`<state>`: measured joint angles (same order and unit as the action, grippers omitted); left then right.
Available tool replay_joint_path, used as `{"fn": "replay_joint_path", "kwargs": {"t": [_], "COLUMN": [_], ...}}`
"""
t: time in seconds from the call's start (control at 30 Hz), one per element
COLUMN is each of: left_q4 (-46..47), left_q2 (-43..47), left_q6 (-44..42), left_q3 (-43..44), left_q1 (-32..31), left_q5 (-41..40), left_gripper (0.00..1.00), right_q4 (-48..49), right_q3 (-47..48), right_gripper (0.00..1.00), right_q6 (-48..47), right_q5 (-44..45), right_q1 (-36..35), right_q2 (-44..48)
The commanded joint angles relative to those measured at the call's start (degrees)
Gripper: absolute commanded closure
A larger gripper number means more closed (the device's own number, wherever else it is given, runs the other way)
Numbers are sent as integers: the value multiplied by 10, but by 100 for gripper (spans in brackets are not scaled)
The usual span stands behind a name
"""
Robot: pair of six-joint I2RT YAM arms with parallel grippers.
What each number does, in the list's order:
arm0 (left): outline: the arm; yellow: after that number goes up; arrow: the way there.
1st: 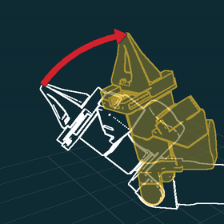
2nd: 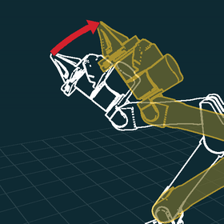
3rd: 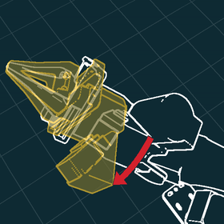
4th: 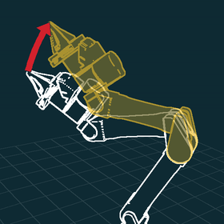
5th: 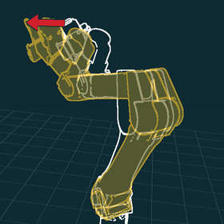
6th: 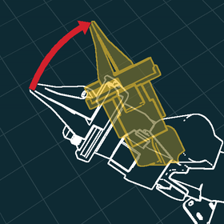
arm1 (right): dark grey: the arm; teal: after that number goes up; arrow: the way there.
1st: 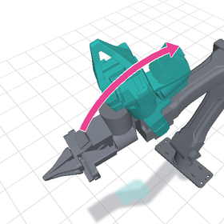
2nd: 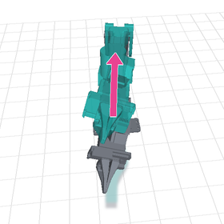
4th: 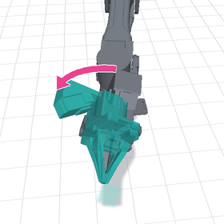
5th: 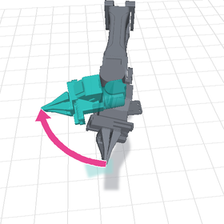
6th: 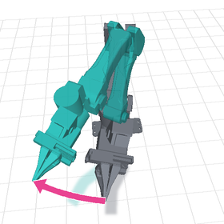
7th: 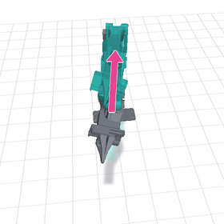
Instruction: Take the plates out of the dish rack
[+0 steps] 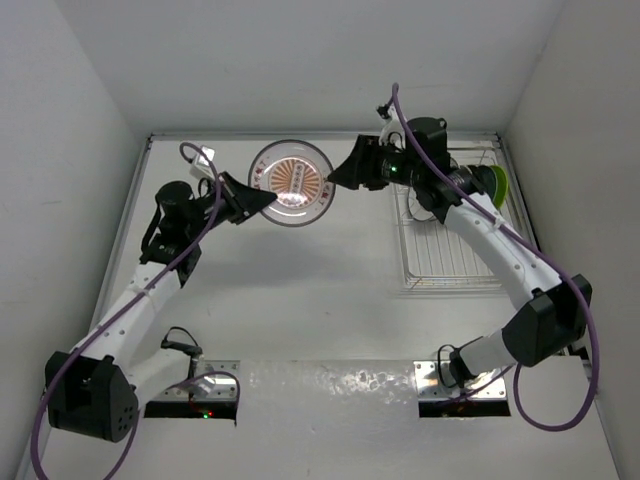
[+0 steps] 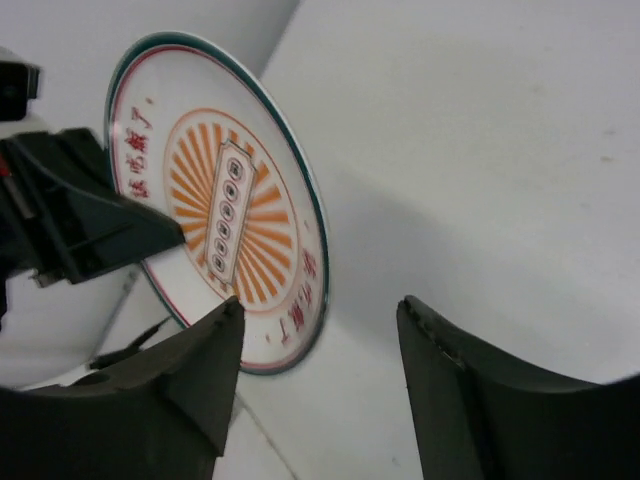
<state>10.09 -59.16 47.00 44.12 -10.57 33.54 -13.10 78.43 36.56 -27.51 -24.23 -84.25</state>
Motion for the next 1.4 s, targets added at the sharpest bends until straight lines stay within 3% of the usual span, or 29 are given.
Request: {"fn": "replay_joint_path", "kwargs": {"t": [0.0, 0.1, 0.23, 0.47, 0.53, 0.67, 0.7, 0.73, 0.93, 1.0, 1.03, 1.07, 1.13, 1.23, 1.37], "left_q4": [1, 23, 75, 140, 159, 137, 129, 122, 66, 28, 19, 0, -14, -64, -85], "left_q2": [-16, -72, -177, -432, -465, -518, -525, -541, -593, -593, -583, -575, -549, -521, -463], "left_q6": [5, 9, 6, 27, 31, 16, 15, 14, 15, 12, 10, 7, 2, -10, -2], "left_q3": [-13, -11, 8, 94, 111, 163, 170, 184, 227, 230, 222, 217, 201, 187, 138], "left_q1": [4, 4, 3, -1, -6, -15, -16, -22, -31, -31, -30, -31, -31, -30, -30], "left_q5": [-113, -123, -117, -83, -73, -86, -87, -89, -120, -139, -150, -174, -196, -226, -275], "left_gripper": [100, 100, 100, 100, 100, 98, 94, 83, 55, 47, 34, 29, 15, 2, 0], "right_q4": [-58, -94, -148, -211, -219, -229, -229, -229, -257, -277, -279, -279, -280, -282, -288], "right_q3": [-21, -45, -46, -35, -39, -44, -48, -50, -10, 22, 29, 42, 55, 79, 112], "right_gripper": [35, 25, 21, 19, 18, 7, 2, 1, 2, 8, 11, 16, 17, 23, 27], "right_q6": [-28, -31, -75, -145, -155, -173, -175, -177, -187, -187, -192, -194, -194, -200, -210], "right_q5": [110, 205, 337, 410, 412, 423, 424, 430, 495, 505, 499, 493, 482, 486, 503], "right_q1": [16, 55, 74, 75, 76, 76, 76, 77, 102, 127, 135, 150, 161, 172, 174], "right_q2": [21, 46, 77, 95, 101, 101, 101, 97, 30, 2, -20, -29, -45, -67, -92]}}
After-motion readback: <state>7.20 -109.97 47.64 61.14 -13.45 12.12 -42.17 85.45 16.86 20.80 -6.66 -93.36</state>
